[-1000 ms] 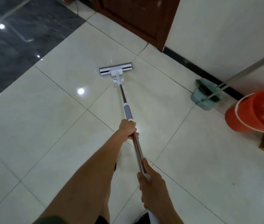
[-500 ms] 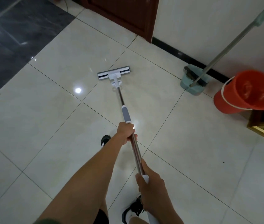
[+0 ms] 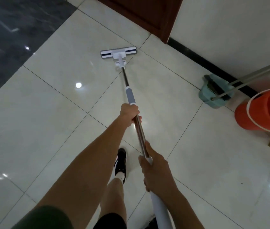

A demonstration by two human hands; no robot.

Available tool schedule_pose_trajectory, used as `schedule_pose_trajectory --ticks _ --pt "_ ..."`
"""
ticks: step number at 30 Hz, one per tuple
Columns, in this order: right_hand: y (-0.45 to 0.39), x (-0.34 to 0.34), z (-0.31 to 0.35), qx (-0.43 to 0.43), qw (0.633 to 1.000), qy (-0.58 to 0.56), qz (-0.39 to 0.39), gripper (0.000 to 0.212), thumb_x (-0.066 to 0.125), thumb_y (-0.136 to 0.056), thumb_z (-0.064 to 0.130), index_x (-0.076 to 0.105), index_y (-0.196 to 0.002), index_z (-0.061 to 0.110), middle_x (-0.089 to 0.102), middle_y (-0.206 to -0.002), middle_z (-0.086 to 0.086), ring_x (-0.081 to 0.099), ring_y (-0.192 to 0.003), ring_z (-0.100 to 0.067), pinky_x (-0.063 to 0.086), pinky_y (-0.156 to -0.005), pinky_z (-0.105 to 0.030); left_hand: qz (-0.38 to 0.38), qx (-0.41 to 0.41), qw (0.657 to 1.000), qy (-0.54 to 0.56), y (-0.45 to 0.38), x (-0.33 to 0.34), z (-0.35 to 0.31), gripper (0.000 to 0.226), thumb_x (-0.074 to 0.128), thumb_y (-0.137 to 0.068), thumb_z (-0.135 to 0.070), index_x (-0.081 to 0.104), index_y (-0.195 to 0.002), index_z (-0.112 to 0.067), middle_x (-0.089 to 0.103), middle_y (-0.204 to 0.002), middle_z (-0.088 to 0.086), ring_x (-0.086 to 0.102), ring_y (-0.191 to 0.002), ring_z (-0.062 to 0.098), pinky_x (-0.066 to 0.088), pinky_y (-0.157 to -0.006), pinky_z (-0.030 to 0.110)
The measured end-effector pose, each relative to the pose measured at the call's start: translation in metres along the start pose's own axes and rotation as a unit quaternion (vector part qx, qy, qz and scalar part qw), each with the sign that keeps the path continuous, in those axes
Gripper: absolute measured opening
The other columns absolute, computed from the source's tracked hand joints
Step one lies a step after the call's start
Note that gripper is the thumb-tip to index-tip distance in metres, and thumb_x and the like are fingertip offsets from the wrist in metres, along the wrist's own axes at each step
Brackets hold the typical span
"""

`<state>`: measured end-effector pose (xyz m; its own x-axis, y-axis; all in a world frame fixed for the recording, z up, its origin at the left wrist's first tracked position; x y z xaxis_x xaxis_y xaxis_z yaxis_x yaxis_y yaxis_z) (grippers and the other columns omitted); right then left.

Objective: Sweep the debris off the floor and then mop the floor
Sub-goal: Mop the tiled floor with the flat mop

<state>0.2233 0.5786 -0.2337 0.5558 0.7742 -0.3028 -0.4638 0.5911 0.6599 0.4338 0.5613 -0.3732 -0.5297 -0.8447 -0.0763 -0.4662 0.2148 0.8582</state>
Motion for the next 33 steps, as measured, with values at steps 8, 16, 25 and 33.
schedule_pose_trajectory --ticks 8,16,25,33 --pt "-0.111 0.031 0.107 0.016 0.991 0.110 0.078 0.077 0.059 -0.094 0.008 0.024 -0.156 0.036 0.064 -0.094 -0.002 0.061 -0.058 -0.013 0.050 -0.048 -0.021 0.004 0.004 1.000 0.017 -0.085 -0.021 -0.129 0.014 0.057 -0.095 -0.006 0.054 -0.108 -0.001 0.058 -0.078 0.011 0.060 -0.052 0.027 0.055 -0.048 0.035" --pt "-0.091 -0.013 0.096 0.012 0.988 0.128 0.084 0.079 0.057 -0.090 0.002 0.031 -0.152 0.043 0.061 -0.079 0.000 0.054 -0.055 -0.010 0.048 -0.054 -0.024 0.028 -0.026 0.998 0.044 -0.059 0.005 -0.100 0.022 0.061 -0.096 -0.008 0.057 -0.114 0.002 0.061 -0.081 0.011 0.064 -0.053 0.028 0.059 -0.054 0.041" --pt "-0.032 -0.071 0.013 -0.020 0.976 0.166 0.141 0.077 0.056 -0.088 0.003 0.031 -0.155 0.033 0.056 -0.081 0.004 0.056 -0.059 -0.009 0.053 -0.055 -0.023 -0.014 -0.013 0.997 0.075 0.007 0.035 0.003 0.017 0.058 -0.096 -0.006 0.051 -0.111 -0.002 0.056 -0.079 0.012 0.062 -0.055 0.028 0.060 -0.060 0.044" --pt "0.053 -0.156 -0.091 -0.088 0.935 0.255 0.229 0.079 0.053 -0.085 -0.003 0.033 -0.156 0.026 0.041 -0.059 0.008 0.042 -0.043 -0.004 0.036 -0.047 -0.014 -0.065 -0.050 0.990 0.119 0.109 0.083 0.145 0.006 0.050 -0.101 -0.006 0.049 -0.106 -0.003 0.054 -0.078 0.011 0.061 -0.060 0.028 0.060 -0.054 0.042"
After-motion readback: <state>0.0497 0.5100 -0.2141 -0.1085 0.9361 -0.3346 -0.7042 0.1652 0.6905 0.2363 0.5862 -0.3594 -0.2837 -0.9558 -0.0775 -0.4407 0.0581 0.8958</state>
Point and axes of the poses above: each hand's wrist, its own y-axis away from the middle knuckle, its own x-axis out of the palm, z = x × y, the point moved 10 cm from there along -y, towards the middle knuckle
